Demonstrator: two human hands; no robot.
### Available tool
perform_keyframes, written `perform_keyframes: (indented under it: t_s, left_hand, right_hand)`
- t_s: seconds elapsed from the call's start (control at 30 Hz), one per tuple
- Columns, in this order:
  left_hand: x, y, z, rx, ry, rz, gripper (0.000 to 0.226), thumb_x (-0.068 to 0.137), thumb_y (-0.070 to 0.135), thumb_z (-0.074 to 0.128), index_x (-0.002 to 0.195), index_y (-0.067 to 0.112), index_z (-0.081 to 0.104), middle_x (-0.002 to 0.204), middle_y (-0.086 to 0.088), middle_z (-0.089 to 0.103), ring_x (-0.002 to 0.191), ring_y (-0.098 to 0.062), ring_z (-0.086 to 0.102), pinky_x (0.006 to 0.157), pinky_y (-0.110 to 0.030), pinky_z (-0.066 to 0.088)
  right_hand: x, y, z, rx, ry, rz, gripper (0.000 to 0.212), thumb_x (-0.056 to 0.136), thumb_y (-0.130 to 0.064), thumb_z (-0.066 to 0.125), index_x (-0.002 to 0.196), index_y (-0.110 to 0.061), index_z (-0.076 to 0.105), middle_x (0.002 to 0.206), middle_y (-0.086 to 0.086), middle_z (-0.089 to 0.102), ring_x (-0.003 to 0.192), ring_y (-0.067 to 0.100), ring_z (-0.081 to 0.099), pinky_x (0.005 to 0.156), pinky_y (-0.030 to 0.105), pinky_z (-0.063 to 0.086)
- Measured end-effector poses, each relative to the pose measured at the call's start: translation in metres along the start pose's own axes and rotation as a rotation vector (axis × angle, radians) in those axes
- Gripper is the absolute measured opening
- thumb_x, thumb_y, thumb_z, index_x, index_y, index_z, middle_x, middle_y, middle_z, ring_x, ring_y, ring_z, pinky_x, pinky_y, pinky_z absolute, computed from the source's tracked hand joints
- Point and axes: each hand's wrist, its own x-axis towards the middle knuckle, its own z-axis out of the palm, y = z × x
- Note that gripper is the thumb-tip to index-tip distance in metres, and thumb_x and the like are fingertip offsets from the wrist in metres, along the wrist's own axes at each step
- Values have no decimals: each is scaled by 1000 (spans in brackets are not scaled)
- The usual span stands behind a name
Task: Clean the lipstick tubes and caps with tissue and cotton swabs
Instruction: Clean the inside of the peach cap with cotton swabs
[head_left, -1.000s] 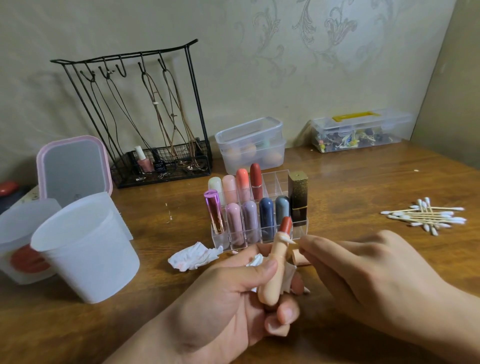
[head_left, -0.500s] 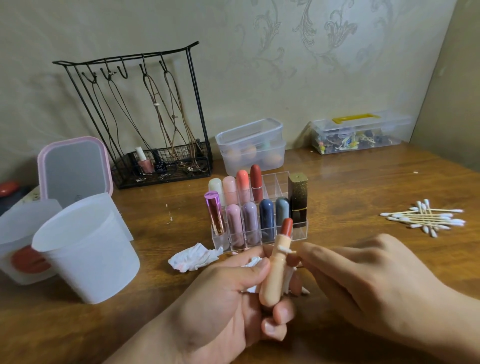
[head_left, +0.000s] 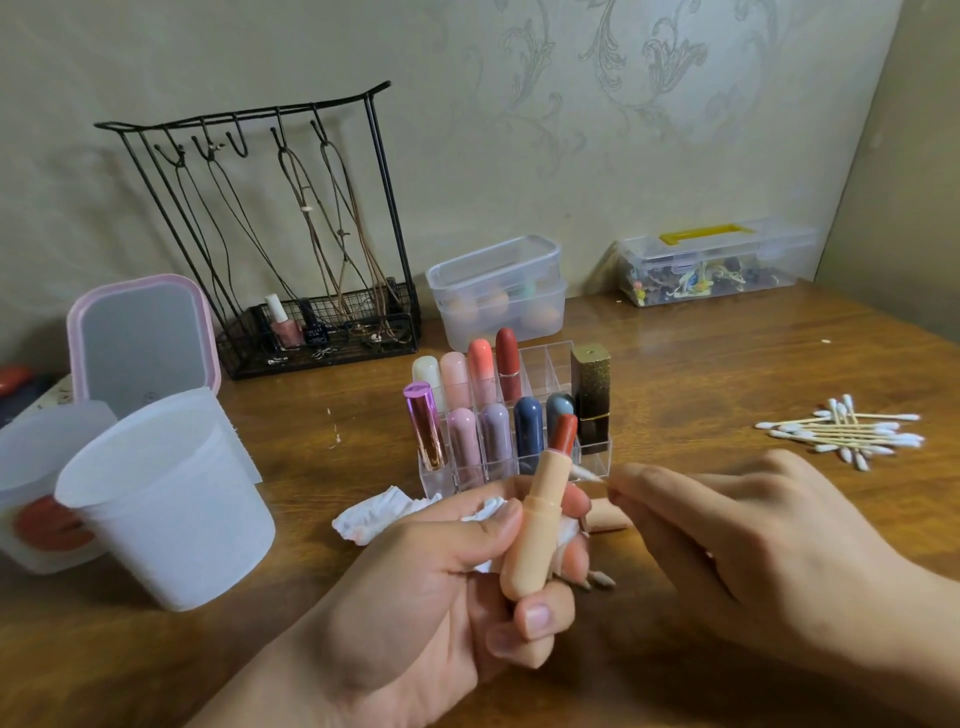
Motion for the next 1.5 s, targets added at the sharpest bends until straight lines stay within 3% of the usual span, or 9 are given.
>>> perform_keyframes:
  t_s: [0.47, 0.63, 0.93, 1.0, 1.1, 1.17, 1.23, 1.33, 1.5]
  left_hand:
    - [-4, 5, 9, -61, 22, -14, 37, 91, 19, 51, 125, 3, 53, 96, -13, 60, 70, -17, 65, 56, -23, 52]
    - [-7, 9, 19, -78, 54, 7, 34, 80, 13, 66, 112, 1, 65, 84, -20, 56, 59, -23, 54, 46, -25, 38]
    - [-8, 10, 29, 125, 268, 26, 39, 58, 9, 80, 96, 15, 72, 68, -10, 57, 56, -18, 51, 47, -24, 38]
    - [-8, 9, 29, 268, 323, 58, 33, 62, 16, 80, 92, 24, 71, 74, -5, 61, 61, -15, 53, 53, -24, 40]
    - [-7, 3, 29, 730, 453, 170, 25, 81, 31, 73, 93, 47, 59, 90, 17, 64, 78, 2, 59, 71, -23, 43]
    - [-7, 0, 33, 980, 558, 256, 30, 87, 31, 65, 97, 53, 46, 94, 27, 59, 87, 13, 55, 69, -10, 42]
    - [-8, -1, 39, 1117, 664, 329, 32, 89, 30, 62, 100, 50, 39, 93, 27, 56, 96, 23, 44, 65, -1, 41]
    - [-8, -6, 37, 1316, 692, 500, 39, 87, 25, 65, 101, 46, 35, 98, 31, 48, 110, 22, 35, 76, 4, 35]
    - [-5, -10, 24, 1592, 623, 639, 60, 75, 3, 74, 96, 41, 31, 94, 26, 44, 95, 26, 41, 77, 9, 28]
  right_hand:
    - [0, -2, 0, 55, 11, -55, 28, 99, -26, 49, 101, -10, 72, 62, 0, 60, 42, 24, 43, 34, 34, 36]
    - [1, -3, -2, 83, 11, -70, 24, 98, -26, 52, 111, -14, 69, 64, -2, 61, 44, 22, 42, 36, 31, 35]
    - [1, -4, -1, 28, -8, -37, 21, 95, -21, 54, 100, -12, 72, 57, -2, 55, 40, 21, 40, 32, 33, 34]
    - [1, -6, -1, 22, -17, -46, 21, 94, -21, 54, 98, -11, 73, 56, -3, 54, 39, 20, 39, 32, 32, 34]
    - [1, -7, -1, 6, -17, -11, 22, 94, -22, 53, 97, -11, 73, 56, -1, 57, 38, 24, 39, 31, 33, 35]
    - [2, -11, 0, -28, -26, -23, 22, 92, -22, 55, 96, -12, 73, 55, -2, 54, 43, 22, 27, 32, 31, 30]
    - [3, -14, 1, -47, -23, -41, 21, 91, -23, 55, 95, -11, 73, 55, -3, 51, 51, 19, 18, 34, 30, 26]
    - [2, -17, 3, -49, -10, -2, 24, 92, -21, 52, 93, -10, 73, 52, -2, 53, 39, 23, 29, 32, 29, 27]
    - [4, -27, 10, -61, -11, -15, 19, 92, -23, 50, 98, -12, 65, 55, -6, 30, 48, 20, 16, 33, 26, 22]
